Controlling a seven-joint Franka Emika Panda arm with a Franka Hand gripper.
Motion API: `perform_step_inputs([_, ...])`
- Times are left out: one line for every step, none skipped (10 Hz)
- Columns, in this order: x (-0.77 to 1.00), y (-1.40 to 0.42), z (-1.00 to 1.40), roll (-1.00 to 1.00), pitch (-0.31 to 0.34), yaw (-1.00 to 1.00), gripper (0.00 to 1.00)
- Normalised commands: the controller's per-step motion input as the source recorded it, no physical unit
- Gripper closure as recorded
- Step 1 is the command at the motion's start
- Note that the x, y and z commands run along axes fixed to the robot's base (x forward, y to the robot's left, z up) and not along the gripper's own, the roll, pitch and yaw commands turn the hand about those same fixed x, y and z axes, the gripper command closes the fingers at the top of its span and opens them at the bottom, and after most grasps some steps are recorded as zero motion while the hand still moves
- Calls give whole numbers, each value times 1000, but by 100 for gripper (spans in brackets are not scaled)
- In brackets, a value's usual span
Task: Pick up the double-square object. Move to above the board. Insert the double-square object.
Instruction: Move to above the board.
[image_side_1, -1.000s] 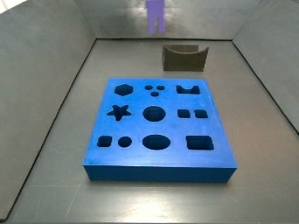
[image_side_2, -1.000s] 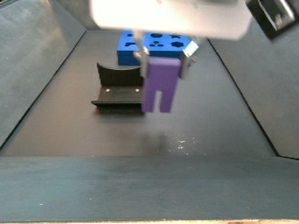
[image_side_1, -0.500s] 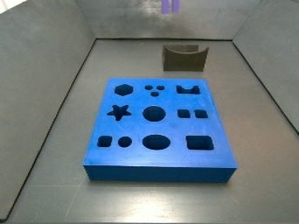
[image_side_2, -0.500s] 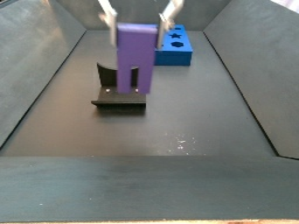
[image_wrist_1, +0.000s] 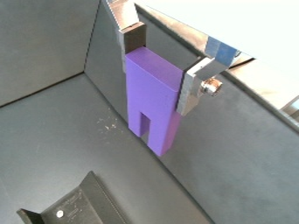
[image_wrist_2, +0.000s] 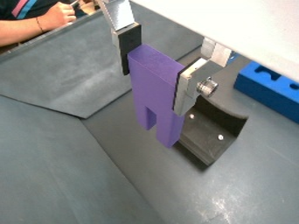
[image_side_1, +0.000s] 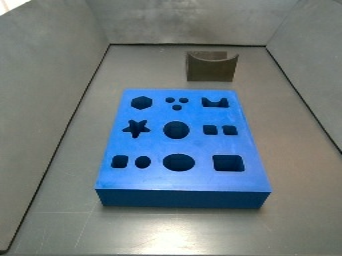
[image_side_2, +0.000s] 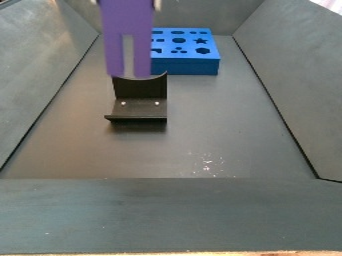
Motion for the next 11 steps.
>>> perform_step_inputs([103,31,644,-91,91,-35,100])
perform_step_inputs([63,22,497,-90,80,-36,100])
perform_step_inputs([33,14,352,-89,73,-37,100])
perform_step_inputs([22,12,205,-88,70,-38,100])
perform_step_inputs([-236,-1000,42,-225,639,-500,100])
perform_step_inputs([-234,-1000,44,-173,566,-423,100])
perform_step_inputs([-236,-1000,47,-94,406,-270,100])
perform_step_inputs([-235,-1000,44,-66,314,-186,100])
perform_step_inputs([-234,-1000,45,-16,169,-62,100])
perform_step_inputs([-238,-1000,48,0,86,-25,100])
perform_step_inputs([-246,-1000,47,15,12,1,100])
